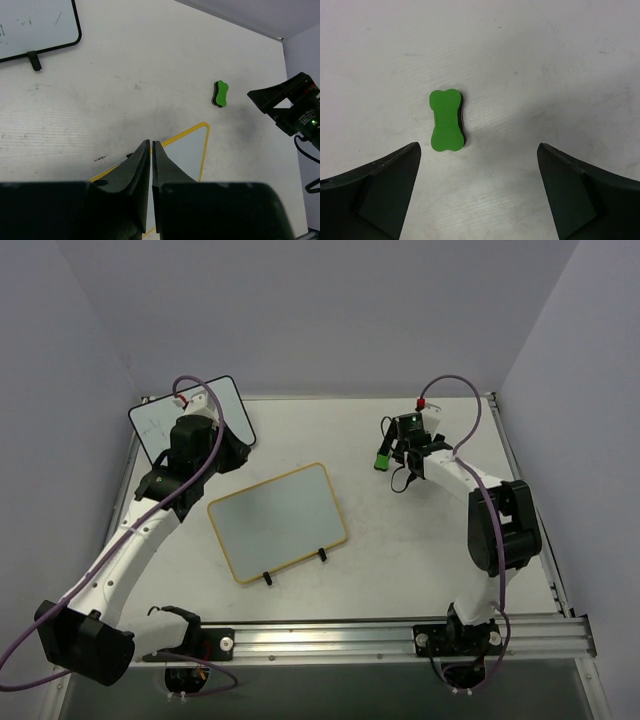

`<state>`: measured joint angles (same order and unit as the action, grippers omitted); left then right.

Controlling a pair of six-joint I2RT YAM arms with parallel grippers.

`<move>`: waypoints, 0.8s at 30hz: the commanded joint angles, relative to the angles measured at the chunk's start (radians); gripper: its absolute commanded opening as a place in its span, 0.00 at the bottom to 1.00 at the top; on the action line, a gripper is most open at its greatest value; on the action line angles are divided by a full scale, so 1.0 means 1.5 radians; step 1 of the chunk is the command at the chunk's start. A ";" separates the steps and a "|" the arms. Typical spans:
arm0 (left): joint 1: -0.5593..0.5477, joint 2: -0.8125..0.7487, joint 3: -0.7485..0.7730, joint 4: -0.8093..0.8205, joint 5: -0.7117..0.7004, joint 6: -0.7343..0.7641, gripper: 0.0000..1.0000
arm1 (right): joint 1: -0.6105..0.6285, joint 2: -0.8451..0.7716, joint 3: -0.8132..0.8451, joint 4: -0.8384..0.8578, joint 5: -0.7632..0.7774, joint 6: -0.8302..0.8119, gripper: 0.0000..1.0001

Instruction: Erase the whiteboard

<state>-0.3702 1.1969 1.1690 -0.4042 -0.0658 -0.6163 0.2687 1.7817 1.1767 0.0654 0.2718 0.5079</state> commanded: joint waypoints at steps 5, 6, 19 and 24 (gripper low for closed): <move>0.001 -0.057 0.012 -0.011 0.014 0.013 0.20 | 0.022 -0.182 -0.022 -0.012 -0.008 -0.022 1.00; 0.001 -0.063 0.016 -0.024 0.012 0.019 0.25 | 0.024 -0.197 -0.021 -0.025 -0.012 -0.026 1.00; 0.003 -0.167 0.097 -0.133 -0.030 0.098 0.56 | 0.052 -0.479 -0.075 -0.022 -0.016 -0.041 1.00; 0.005 -0.167 0.116 -0.148 -0.039 0.113 0.56 | 0.051 -0.506 -0.094 -0.008 -0.020 -0.054 1.00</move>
